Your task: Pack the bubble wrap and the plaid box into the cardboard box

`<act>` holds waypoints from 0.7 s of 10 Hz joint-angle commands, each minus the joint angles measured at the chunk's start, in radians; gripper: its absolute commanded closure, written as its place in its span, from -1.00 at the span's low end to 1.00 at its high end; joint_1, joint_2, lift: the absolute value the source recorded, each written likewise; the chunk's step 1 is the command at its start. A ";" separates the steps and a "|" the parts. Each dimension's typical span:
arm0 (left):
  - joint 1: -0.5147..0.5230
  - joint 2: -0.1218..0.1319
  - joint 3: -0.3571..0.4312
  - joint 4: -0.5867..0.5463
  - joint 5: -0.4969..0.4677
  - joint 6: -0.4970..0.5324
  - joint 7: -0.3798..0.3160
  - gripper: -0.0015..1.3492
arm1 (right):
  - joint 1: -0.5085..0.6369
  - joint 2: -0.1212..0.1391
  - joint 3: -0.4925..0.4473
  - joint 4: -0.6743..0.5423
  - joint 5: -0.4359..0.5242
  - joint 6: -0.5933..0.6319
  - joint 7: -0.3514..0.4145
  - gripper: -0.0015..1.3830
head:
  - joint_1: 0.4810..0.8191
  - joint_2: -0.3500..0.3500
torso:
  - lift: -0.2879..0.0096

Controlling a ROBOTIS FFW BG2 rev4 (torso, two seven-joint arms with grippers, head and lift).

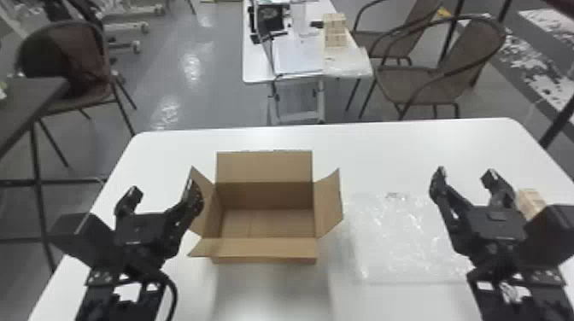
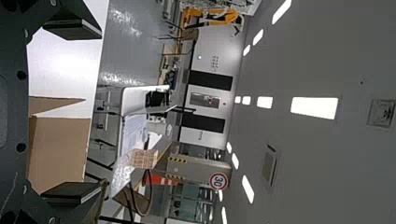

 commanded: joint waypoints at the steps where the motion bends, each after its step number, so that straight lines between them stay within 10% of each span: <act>1: 0.003 -0.004 -0.022 0.022 0.013 -0.032 0.019 -0.77 | -0.001 -0.001 0.000 0.005 0.002 -0.007 0.000 -0.30 | 0.27 0.26 | 0.27; 7: -0.005 -0.004 -0.020 0.020 0.010 -0.023 0.020 -0.77 | -0.001 -0.001 0.000 0.006 0.001 -0.009 0.000 -0.30 | 0.27 0.23 | 0.27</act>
